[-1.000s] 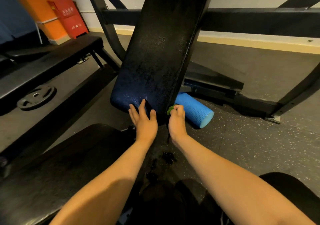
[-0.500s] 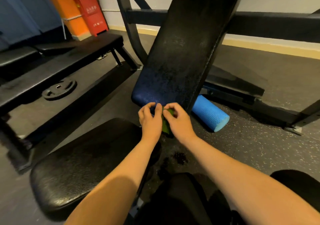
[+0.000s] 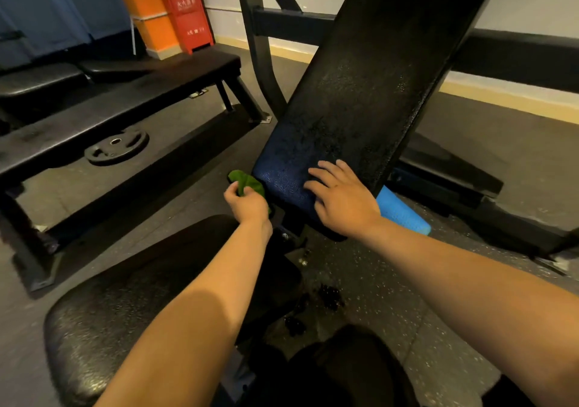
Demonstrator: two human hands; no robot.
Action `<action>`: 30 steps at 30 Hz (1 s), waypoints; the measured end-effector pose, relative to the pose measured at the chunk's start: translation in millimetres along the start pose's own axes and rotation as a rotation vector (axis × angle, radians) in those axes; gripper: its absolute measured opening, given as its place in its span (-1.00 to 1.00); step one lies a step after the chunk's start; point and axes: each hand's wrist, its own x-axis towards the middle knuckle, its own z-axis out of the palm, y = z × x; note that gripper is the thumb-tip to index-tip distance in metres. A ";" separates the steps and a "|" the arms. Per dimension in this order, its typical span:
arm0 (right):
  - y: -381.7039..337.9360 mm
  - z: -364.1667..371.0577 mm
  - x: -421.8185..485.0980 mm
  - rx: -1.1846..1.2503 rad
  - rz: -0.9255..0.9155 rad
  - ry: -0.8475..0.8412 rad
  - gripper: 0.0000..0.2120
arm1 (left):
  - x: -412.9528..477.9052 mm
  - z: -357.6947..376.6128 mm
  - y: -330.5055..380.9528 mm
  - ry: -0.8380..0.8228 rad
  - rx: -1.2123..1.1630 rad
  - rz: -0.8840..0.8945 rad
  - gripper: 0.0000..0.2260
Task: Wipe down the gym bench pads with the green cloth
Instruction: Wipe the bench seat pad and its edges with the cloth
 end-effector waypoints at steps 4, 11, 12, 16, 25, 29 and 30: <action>-4.2 7.2 2.2 -0.074 -0.026 0.038 -0.59 | 6.8 24.9 -14.7 -0.068 -0.123 -0.125 -0.70; -5.0 6.5 0.5 -0.055 -0.039 0.053 -0.59 | -14.6 30.9 -34.8 -0.001 -0.065 -0.065 -0.78; -3.6 5.9 0.4 -0.044 -0.047 0.053 -0.60 | -20.0 31.2 -37.2 0.007 -0.036 -0.050 -0.79; 0.7 5.0 -2.2 0.075 -0.094 0.052 -0.65 | -37.5 31.6 -45.3 0.034 0.066 -0.014 -0.78; 17.0 -9.6 -8.0 0.195 -0.230 -0.045 -0.56 | -96.9 38.9 -66.9 0.114 0.200 0.091 -0.77; 23.4 -11.8 -11.0 0.256 -0.255 -0.042 -0.57 | -125.2 40.6 -78.2 0.148 0.262 0.096 -0.77; 26.4 -12.5 -11.6 0.272 -0.268 -0.049 -0.59 | -131.7 41.8 -80.1 0.162 0.272 0.098 -0.79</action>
